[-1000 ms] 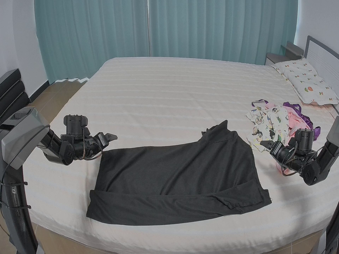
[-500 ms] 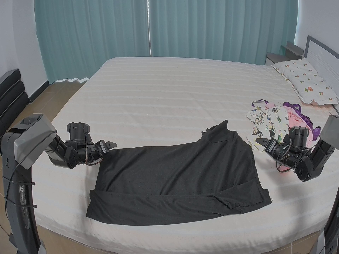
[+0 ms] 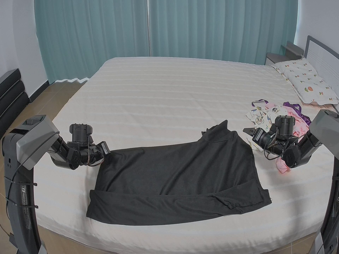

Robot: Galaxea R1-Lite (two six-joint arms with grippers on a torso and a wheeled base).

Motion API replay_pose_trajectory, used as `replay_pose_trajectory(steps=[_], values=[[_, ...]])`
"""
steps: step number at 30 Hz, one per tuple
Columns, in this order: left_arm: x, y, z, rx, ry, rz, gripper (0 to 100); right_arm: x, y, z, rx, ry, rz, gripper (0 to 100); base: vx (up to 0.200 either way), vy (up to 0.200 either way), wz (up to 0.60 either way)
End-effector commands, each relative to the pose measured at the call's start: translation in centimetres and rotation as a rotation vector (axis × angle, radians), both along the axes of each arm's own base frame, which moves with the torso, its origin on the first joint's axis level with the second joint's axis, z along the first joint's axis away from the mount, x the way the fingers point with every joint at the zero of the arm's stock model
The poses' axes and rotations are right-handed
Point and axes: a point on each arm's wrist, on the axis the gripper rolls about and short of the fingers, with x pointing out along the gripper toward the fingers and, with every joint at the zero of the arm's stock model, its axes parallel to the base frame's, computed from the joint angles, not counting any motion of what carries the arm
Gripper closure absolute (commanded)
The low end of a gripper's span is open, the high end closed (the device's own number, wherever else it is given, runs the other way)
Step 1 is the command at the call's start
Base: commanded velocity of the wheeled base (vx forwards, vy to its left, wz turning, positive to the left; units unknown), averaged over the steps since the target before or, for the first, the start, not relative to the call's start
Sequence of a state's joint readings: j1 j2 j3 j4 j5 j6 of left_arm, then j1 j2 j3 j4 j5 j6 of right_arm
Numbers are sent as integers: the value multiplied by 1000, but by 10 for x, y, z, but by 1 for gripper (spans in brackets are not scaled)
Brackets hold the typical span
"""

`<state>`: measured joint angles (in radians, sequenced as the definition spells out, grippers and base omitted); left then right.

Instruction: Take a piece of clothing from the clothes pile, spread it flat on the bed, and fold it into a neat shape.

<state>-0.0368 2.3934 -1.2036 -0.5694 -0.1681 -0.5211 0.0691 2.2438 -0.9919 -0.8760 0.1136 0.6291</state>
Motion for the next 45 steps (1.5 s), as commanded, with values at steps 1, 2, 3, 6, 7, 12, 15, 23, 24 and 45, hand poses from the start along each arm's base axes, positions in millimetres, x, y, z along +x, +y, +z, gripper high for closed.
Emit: replay_pose_trajectory(steps=[1,2,3,6,7,12,15,23,24,45], values=[[-8,0,19,16,-27,32,100,34,26,-10,-12,-1,57,0,0,0,0],[-10,1,21,17,-27,34,100,39,30,-13,-20,11,65,0,0,0,0],[-11,1,23,16,-28,32,100,42,32,-15,-29,20,72,0,0,0,0],[-17,0,28,16,-28,31,100,55,34,-20,-81,32,92,0,0,0,0],[-18,-1,29,16,-30,28,100,59,34,-21,-89,33,92,0,0,0,0],[-21,-8,30,13,-26,15,100,81,35,-33,-118,54,80,0,0,0,0],[-23,-10,33,8,-26,12,100,91,35,-43,-135,62,47,0,0,0,0],[-27,-10,37,5,-29,14,100,106,35,-52,-137,36,30,0,0,0,0],[-27,-10,37,5,-29,14,100,106,35,-52,-137,36,30,0,0,0,0],[-26,-7,44,5,-49,23,100,93,23,-12,-52,-4,-11,100,0,0,0]])
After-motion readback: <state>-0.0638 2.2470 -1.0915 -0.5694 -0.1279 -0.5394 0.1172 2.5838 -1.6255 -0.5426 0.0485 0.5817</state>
